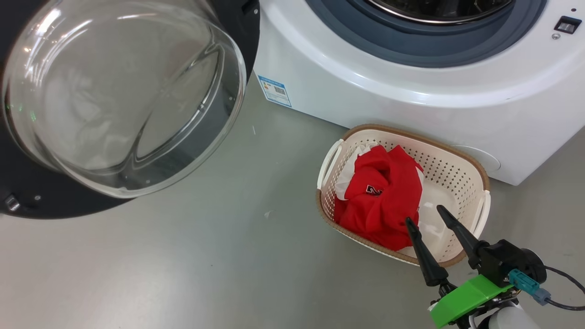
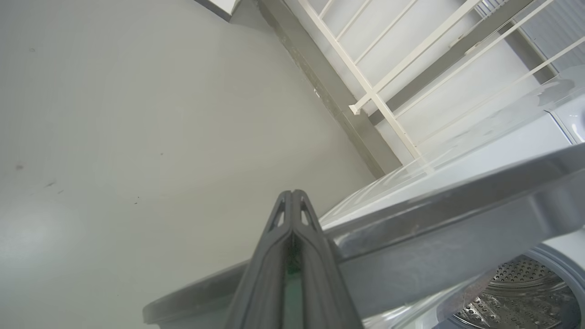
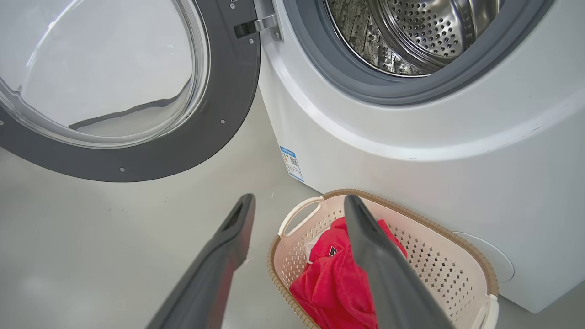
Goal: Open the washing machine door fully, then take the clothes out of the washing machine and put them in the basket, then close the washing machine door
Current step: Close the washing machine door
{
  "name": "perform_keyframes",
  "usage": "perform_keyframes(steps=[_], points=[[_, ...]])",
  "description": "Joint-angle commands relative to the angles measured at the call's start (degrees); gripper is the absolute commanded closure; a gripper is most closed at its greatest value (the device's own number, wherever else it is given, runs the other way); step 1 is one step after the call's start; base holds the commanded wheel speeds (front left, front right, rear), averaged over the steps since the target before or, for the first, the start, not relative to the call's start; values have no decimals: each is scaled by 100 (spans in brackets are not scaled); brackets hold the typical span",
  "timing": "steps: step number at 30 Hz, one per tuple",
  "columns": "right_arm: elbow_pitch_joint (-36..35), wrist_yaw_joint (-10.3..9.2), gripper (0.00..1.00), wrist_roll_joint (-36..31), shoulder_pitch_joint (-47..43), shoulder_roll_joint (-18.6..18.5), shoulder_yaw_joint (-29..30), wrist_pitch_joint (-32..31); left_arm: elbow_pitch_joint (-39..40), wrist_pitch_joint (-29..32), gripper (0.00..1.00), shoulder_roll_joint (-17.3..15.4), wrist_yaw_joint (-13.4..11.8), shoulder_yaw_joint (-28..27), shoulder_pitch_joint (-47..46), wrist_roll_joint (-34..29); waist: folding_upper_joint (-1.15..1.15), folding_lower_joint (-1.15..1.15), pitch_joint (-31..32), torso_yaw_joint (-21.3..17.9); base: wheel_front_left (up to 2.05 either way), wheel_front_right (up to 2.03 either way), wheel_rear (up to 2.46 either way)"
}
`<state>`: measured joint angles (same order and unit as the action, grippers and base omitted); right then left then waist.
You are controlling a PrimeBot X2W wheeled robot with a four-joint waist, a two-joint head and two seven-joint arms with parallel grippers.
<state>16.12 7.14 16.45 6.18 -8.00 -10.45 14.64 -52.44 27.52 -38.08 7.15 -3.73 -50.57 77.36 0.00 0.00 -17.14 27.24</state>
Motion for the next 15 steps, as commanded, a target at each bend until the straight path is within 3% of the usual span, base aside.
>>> perform_keyframes(steps=[1, 15], points=[[-108, 35, 0, -77, 107, 12, -148, 36, 195, 110, 100, -370, 34, -62, 82, 91, 0, 0, 20, 11, 0, 0, 0], [-94, 35, 0, 5, -54, 106, -115, 36, 1547, 719, 100, -494, 34, 336, 871, 623, 0, 0, 404, 96, 0, 0, 0]])
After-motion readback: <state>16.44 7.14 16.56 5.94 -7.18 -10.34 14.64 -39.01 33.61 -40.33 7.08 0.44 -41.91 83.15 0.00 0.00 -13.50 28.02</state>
